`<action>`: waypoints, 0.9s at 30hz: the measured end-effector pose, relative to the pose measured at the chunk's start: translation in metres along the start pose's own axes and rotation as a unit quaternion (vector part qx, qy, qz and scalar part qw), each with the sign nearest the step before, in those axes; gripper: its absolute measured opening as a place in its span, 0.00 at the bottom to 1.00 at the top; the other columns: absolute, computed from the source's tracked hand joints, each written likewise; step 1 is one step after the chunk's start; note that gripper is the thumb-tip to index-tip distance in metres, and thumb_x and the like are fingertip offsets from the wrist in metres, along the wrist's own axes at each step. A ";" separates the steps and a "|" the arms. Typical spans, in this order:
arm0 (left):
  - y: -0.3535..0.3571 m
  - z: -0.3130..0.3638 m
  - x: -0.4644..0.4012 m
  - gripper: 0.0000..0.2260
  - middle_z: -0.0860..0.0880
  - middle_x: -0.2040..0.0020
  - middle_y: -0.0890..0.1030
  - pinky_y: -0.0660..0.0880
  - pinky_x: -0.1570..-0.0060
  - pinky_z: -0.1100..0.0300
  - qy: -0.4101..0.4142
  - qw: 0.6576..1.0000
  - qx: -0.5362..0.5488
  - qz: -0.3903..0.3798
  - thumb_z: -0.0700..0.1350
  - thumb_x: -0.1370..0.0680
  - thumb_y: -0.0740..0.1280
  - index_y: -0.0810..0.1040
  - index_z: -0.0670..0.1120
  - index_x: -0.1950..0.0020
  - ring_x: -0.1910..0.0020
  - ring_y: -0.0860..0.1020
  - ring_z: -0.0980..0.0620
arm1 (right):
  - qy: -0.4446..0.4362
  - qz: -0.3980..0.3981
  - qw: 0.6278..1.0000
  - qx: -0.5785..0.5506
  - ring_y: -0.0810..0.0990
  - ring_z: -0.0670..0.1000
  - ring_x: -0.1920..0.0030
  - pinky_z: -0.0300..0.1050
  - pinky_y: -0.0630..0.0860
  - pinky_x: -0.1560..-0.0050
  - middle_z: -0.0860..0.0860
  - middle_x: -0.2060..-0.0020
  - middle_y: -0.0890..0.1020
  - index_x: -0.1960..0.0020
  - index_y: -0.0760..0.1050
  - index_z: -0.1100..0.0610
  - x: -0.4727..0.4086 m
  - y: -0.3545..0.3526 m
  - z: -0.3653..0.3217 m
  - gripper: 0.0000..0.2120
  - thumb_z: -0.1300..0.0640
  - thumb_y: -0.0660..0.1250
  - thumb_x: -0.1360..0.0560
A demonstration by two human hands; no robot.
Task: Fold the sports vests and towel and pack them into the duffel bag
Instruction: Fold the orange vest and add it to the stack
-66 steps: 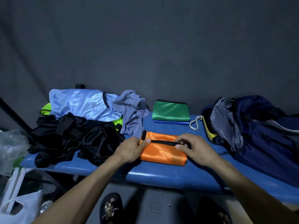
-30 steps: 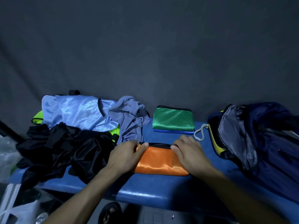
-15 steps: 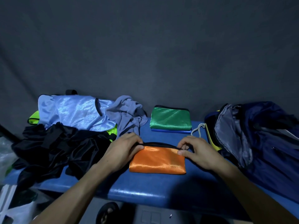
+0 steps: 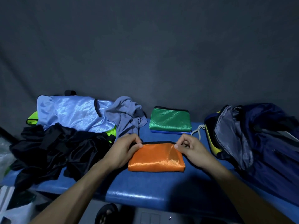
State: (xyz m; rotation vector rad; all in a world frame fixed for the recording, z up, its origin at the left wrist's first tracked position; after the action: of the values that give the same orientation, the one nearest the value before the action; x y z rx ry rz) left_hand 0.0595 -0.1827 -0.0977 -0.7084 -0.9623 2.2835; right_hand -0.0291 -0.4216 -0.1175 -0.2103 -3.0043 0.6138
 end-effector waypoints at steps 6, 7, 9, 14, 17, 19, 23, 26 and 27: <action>0.006 -0.012 -0.004 0.04 0.57 0.57 0.81 0.73 0.53 0.66 -0.067 0.994 0.080 0.028 0.46 0.18 0.68 0.79 0.51 0.52 0.54 0.80 0.57 | 0.085 0.002 0.996 0.017 0.78 0.47 0.59 0.42 0.73 0.53 0.48 0.64 0.80 0.51 0.78 0.53 -0.014 0.004 0.008 0.06 0.63 0.67 0.20; 0.007 -0.012 -0.005 0.03 0.57 0.56 0.82 0.73 0.53 0.67 -0.074 0.993 0.087 0.028 0.46 0.18 0.68 0.80 0.51 0.51 0.53 0.80 0.57 | 0.092 0.003 0.995 0.030 0.78 0.46 0.59 0.40 0.72 0.55 0.47 0.63 0.81 0.51 0.78 0.51 -0.015 0.005 0.008 0.08 0.63 0.65 0.20; 0.008 -0.015 -0.006 0.04 0.55 0.56 0.83 0.74 0.52 0.67 -0.088 0.991 0.099 0.026 0.45 0.18 0.68 0.82 0.51 0.51 0.53 0.81 0.57 | 0.094 -0.004 0.991 0.091 0.79 0.45 0.56 0.38 0.71 0.56 0.45 0.60 0.81 0.52 0.79 0.50 -0.016 0.008 0.003 0.11 0.62 0.61 0.18; 0.008 -0.014 -0.007 0.07 0.57 0.56 0.84 0.70 0.52 0.70 -0.067 0.997 0.040 0.002 0.45 0.18 0.68 0.83 0.50 0.54 0.52 0.79 0.62 | 0.097 -0.003 0.966 0.239 0.80 0.48 0.49 0.44 0.75 0.49 0.46 0.51 0.83 0.51 0.80 0.51 -0.013 0.008 -0.006 0.10 0.57 0.60 0.17; 0.007 -0.012 -0.005 0.07 0.57 0.54 0.82 0.64 0.49 0.72 -0.039 0.999 -0.018 -0.006 0.48 0.17 0.67 0.83 0.51 0.53 0.50 0.73 0.64 | 0.081 0.020 0.944 0.318 0.80 0.52 0.55 0.50 0.78 0.51 0.48 0.59 0.81 0.57 0.76 0.55 -0.009 0.003 -0.014 0.13 0.51 0.61 0.17; 0.009 -0.014 -0.003 0.09 0.58 0.52 0.81 0.65 0.46 0.67 -0.031 0.999 -0.039 -0.013 0.53 0.17 0.64 0.83 0.53 0.51 0.49 0.71 0.61 | 0.096 0.020 0.940 0.326 0.80 0.53 0.57 0.49 0.75 0.54 0.51 0.61 0.81 0.59 0.74 0.56 -0.007 0.000 -0.016 0.16 0.48 0.61 0.17; 0.013 -0.015 0.002 0.17 0.59 0.53 0.78 0.68 0.46 0.56 -0.015 0.996 -0.090 0.006 0.61 0.19 0.55 0.80 0.55 0.50 0.49 0.71 0.55 | 0.139 0.023 0.943 0.303 0.82 0.55 0.57 0.51 0.78 0.51 0.55 0.59 0.83 0.54 0.78 0.61 -0.004 0.000 -0.015 0.19 0.45 0.62 0.17; 0.014 -0.010 0.006 0.17 0.59 0.53 0.76 0.67 0.48 0.55 -0.003 0.993 -0.111 0.029 0.61 0.19 0.53 0.78 0.54 0.49 0.50 0.69 0.55 | 0.141 0.050 0.953 0.263 0.82 0.54 0.54 0.53 0.80 0.48 0.52 0.58 0.84 0.54 0.79 0.56 -0.002 0.000 -0.015 0.15 0.44 0.65 0.19; 0.014 -0.009 0.007 0.17 0.59 0.53 0.75 0.66 0.49 0.56 -0.001 0.992 -0.118 0.036 0.61 0.19 0.53 0.78 0.54 0.49 0.51 0.68 0.55 | 0.138 0.062 0.957 0.248 0.82 0.53 0.54 0.52 0.80 0.47 0.51 0.58 0.83 0.55 0.78 0.55 -0.001 0.000 -0.015 0.14 0.44 0.65 0.19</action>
State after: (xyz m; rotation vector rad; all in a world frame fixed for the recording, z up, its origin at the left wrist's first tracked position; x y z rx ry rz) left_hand 0.0561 -0.1819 -0.1154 -0.8516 -1.2400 2.2529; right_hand -0.0267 -0.4160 -0.1035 -0.4119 -2.4861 1.2093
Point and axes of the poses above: each hand's wrist, its own x-axis away from the middle knuckle, its own y-axis out of the palm, z = x × y, the point moved 7 cm from there along -x, towards the middle knuckle
